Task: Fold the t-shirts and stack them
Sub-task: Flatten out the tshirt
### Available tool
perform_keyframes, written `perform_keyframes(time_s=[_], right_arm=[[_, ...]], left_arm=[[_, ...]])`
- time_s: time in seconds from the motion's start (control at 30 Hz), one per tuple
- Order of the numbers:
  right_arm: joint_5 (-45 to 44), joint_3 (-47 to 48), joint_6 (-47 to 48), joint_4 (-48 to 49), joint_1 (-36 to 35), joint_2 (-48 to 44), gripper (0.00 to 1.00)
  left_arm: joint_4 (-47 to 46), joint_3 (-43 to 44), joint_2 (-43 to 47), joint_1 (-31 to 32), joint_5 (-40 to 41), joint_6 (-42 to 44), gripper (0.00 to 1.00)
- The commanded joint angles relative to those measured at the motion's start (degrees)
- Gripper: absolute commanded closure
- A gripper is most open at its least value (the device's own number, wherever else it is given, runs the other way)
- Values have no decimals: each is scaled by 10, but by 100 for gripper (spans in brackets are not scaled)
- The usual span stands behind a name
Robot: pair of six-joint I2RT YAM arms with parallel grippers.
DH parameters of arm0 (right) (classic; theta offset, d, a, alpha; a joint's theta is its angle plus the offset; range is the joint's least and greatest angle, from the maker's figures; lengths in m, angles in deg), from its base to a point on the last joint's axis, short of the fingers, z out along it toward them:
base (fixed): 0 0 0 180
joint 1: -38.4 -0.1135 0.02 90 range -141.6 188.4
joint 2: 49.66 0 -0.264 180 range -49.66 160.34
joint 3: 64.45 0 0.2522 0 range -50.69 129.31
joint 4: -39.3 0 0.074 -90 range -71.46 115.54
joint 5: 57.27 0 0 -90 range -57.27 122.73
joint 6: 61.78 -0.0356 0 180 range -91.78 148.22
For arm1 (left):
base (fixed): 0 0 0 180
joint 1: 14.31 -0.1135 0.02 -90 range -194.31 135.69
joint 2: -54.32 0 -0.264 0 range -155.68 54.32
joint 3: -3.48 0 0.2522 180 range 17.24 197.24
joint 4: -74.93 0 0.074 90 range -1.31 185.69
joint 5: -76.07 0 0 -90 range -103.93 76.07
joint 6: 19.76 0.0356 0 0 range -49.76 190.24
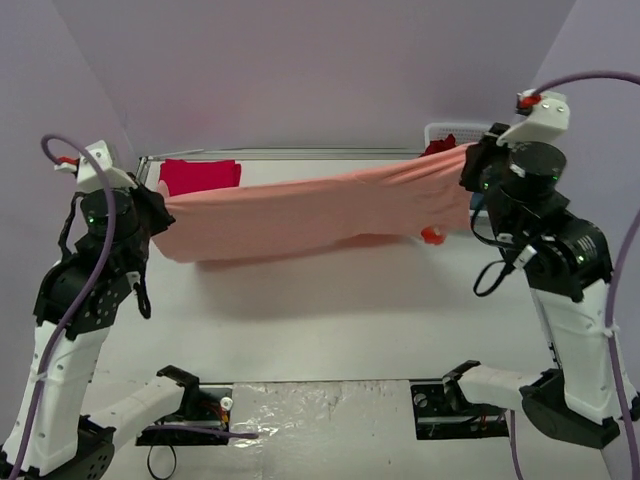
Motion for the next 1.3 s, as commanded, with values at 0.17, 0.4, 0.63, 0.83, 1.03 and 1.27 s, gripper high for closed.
perform_keyframes(time_s=[0.17, 0.4, 0.63, 0.83, 1.03, 1.27], right_arm=[[-59, 130, -9, -47, 2, -4, 100], [-146, 269, 48, -37, 4, 131, 100], [-71, 313, 70, 22, 96, 298, 100], [-27, 299, 66, 85, 137, 445, 100], [34, 355, 74, 91, 147, 587, 9], [51, 315, 69, 92, 138, 565, 0]], left_arm=[[56, 111, -12, -2, -25, 1, 98], [42, 205, -113, -2, 9, 40, 98], [-17, 257, -254, -8, 53, 73, 97], [-95, 213, -383, -34, 94, 90, 97], [-103, 259, -539, -43, 144, 127, 21], [-112, 248, -525, -32, 164, 145, 12]])
